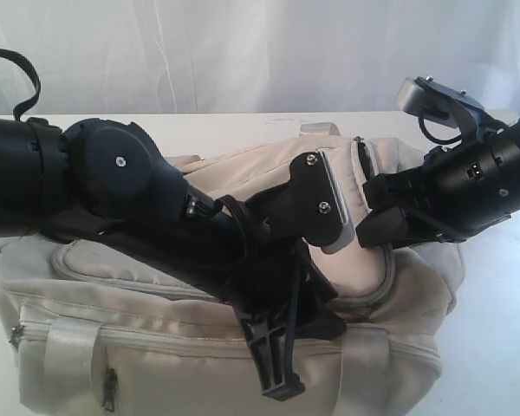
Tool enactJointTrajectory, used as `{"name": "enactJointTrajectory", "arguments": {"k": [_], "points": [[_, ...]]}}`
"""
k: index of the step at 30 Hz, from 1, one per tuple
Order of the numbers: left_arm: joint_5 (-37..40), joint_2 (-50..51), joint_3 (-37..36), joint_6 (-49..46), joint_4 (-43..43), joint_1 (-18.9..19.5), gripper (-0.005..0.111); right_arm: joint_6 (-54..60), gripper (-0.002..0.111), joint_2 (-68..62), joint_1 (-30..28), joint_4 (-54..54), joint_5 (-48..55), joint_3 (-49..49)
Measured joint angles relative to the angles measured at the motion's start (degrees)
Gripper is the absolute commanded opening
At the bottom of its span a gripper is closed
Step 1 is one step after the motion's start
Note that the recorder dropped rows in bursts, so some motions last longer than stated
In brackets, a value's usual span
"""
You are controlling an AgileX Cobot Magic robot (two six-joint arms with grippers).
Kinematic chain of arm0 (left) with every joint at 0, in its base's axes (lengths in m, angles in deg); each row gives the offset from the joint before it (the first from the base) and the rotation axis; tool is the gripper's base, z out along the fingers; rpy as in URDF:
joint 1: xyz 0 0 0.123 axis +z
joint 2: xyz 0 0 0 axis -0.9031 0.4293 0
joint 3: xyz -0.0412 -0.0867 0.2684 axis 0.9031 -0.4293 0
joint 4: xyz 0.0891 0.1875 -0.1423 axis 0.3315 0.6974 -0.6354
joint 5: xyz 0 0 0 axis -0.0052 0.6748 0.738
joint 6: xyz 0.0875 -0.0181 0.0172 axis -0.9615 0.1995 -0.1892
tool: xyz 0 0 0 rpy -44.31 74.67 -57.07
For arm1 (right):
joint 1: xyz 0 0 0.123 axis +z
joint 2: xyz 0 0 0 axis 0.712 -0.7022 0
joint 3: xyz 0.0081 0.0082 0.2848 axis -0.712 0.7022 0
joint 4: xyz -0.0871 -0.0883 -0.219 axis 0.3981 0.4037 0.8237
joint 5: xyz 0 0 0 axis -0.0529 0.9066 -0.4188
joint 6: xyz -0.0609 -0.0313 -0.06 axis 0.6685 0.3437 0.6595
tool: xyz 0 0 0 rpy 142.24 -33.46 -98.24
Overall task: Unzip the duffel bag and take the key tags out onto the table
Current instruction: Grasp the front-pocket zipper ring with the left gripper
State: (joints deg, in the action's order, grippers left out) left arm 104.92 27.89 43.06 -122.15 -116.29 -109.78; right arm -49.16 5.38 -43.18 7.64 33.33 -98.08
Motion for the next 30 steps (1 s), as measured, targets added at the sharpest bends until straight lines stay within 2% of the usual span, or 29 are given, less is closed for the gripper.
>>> {"name": "enactJointTrajectory", "arguments": {"k": [10, 19, 24, 30], "points": [[-3.7, 0.0, 0.0, -2.0, 2.0, 0.0, 0.039, 0.0, 0.03, 0.0, 0.0, 0.0, 0.0, 0.0], [3.3, -0.2, 0.0, -2.2, 2.6, 0.0, 0.039, 0.0, 0.03, 0.0, 0.0, 0.0, 0.0, 0.0], [3.8, -0.2, 0.0, -2.2, 2.6, 0.0, 0.037, 0.0, 0.03, 0.0, 0.0, 0.0, 0.0, 0.0], [-2.2, 1.5, 0.0, -2.3, 3.0, -2.7, 0.037, 0.0, 0.03, 0.0, 0.0, 0.0, 0.0, 0.0]]}}
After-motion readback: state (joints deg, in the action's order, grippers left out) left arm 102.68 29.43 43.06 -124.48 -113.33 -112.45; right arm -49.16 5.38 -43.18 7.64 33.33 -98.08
